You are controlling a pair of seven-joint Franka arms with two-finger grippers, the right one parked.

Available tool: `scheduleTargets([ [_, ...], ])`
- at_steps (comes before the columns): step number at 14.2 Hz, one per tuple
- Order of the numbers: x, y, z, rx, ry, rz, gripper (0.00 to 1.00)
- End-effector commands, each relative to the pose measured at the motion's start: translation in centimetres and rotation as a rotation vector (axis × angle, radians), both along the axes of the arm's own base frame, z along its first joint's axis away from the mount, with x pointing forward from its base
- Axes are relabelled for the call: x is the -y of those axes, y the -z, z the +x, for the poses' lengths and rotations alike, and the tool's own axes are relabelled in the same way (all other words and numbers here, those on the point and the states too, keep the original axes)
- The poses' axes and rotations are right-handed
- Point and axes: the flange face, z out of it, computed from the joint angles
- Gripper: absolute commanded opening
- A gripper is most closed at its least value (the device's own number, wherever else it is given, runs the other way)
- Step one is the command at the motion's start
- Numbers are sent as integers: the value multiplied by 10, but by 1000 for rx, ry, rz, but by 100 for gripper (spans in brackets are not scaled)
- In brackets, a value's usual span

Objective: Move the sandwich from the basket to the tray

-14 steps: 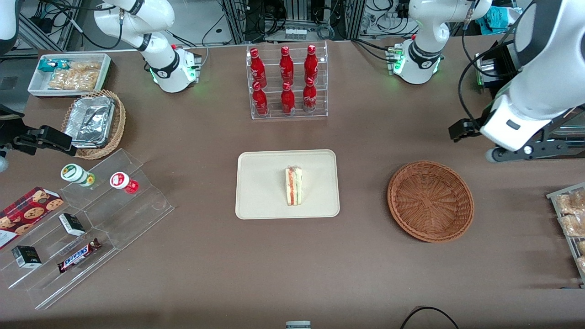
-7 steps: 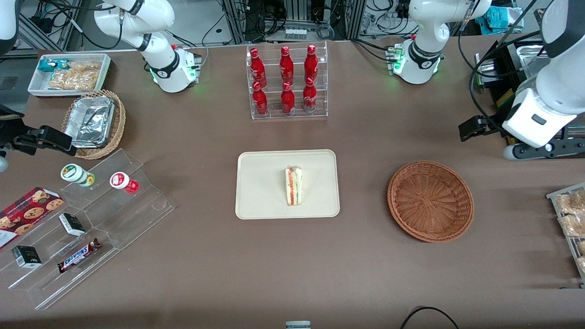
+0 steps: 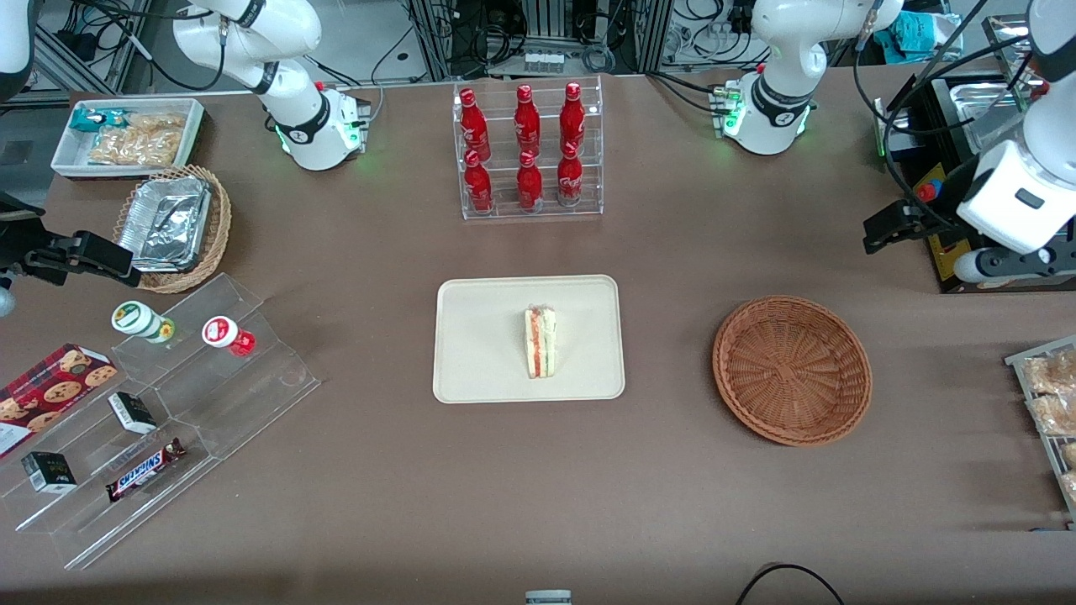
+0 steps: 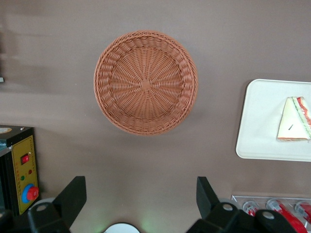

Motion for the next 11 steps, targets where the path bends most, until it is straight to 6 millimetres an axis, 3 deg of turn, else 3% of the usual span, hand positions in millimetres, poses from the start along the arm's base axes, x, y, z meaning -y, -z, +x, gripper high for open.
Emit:
scheduleTargets([
  [1,1,-1,-29,40,11,4,100],
  [5,-2,-13,-18,64,69,-2,100],
  [11,-15,-12,-17,57,44,-24,100],
])
